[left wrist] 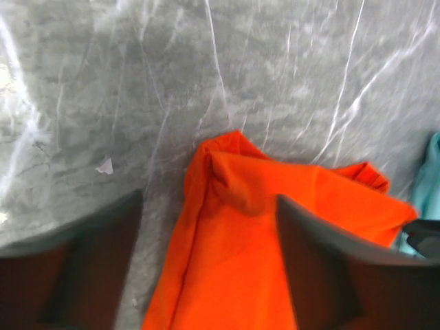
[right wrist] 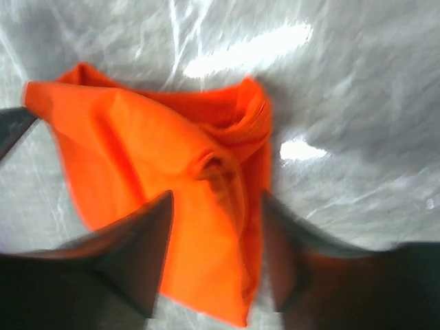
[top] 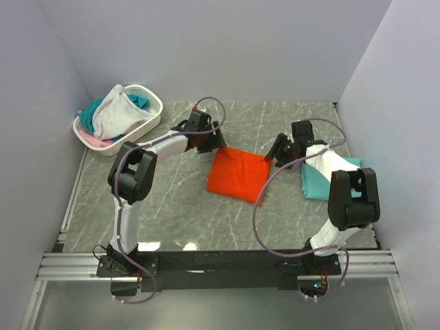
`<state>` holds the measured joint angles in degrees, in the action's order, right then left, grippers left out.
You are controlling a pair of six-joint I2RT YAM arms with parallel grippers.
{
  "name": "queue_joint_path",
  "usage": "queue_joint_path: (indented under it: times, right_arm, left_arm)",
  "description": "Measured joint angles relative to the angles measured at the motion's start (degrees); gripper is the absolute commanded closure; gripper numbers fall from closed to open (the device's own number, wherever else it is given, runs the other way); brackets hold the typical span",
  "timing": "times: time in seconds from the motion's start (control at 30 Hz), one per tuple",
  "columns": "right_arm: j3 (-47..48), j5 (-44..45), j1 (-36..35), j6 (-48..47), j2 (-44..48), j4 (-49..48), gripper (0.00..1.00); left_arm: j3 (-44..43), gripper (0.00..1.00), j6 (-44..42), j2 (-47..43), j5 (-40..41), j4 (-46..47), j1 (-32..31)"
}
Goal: Fold and stack the t-shirts
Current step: Fold the tshirt, then neatly place the folded tshirt to the corner
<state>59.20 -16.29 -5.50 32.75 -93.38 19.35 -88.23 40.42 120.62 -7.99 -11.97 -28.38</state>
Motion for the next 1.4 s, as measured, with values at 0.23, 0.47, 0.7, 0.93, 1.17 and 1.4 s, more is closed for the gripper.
queue_joint_path:
  times: [0.23,0.47,0.7,0.93,1.17,1.4]
  right_arm:
    - [3.3,5.7,0.0,-2.1,2.8,3.0,0.11]
    - [-0.7,14.5,-0.4,-2.3,27.3,3.9,0.05]
    - [-10.4,15.6,-0.3,-1.1,41.0,0.5,0.05]
    - [-15.5,7.5,-0.3,-2.3,34.2,0.2,0.06]
    - [-17.0,0.9,-0.4,-2.6,25.4,-4.4,0.08]
    - [-18.1,-3.7,-0.8,-2.6,14.1,-9.3,0.14]
  left_arm:
    - [3.0,0.01,0.5,-5.6,1.4,-1.0,0.5]
    - [15.7,0.01,0.7,-31.1,6.0,0.5,0.6]
    - [30.8,0.01,1.7,-58.2,15.1,0.9,0.6]
    - [43.2,0.01,7.2,-73.4,23.1,-8.1,0.6]
    - [50.0,0.01,13.6,-86.3,28.9,-14.8,0.6]
    - [50.2,0.01,15.8,-87.4,30.5,-16.9,0.5]
